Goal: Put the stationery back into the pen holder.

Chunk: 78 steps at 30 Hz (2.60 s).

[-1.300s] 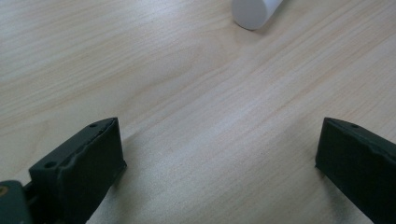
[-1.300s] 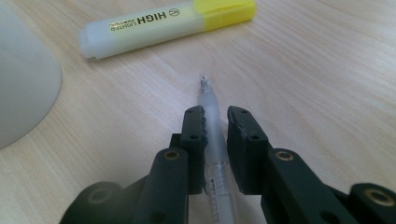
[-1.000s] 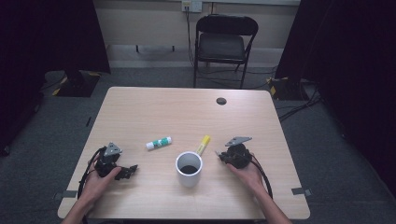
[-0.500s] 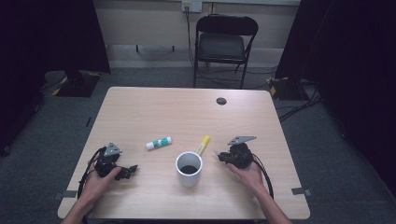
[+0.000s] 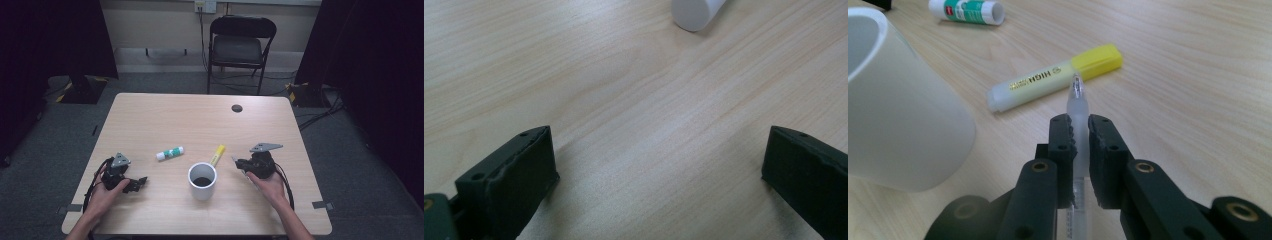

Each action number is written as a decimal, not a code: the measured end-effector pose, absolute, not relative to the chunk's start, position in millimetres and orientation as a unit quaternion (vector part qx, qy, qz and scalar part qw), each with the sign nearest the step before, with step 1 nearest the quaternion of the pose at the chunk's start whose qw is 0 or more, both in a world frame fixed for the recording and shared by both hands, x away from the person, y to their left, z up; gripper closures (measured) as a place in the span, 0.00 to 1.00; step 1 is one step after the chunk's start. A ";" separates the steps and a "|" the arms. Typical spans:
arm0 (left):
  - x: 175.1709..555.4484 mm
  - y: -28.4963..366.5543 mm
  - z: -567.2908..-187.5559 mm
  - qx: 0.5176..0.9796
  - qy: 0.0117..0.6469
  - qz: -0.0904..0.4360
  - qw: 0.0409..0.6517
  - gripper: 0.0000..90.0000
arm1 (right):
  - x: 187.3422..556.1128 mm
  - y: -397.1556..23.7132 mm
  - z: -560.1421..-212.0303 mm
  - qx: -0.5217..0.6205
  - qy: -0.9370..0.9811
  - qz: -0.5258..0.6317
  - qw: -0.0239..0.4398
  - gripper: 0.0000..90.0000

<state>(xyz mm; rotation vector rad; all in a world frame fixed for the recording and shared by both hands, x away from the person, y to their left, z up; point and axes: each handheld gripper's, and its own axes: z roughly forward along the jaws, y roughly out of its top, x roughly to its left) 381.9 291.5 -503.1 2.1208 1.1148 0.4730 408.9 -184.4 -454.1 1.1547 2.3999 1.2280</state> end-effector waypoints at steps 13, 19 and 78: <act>382.0 291.5 -503.1 0.816 0.429 0.182 0.343 0.00 | 401.2 -184.5 -431.5 0.369 0.783 0.490 0.099 0.90; 381.9 291.5 -503.1 0.816 0.429 0.182 0.343 0.00 | 400.6 -185.1 -423.7 0.366 0.777 0.503 0.100 0.90; 381.9 291.6 -503.1 0.816 0.428 0.182 0.343 0.00 | 398.8 -68.0 -377.6 0.240 0.775 0.581 0.066 0.90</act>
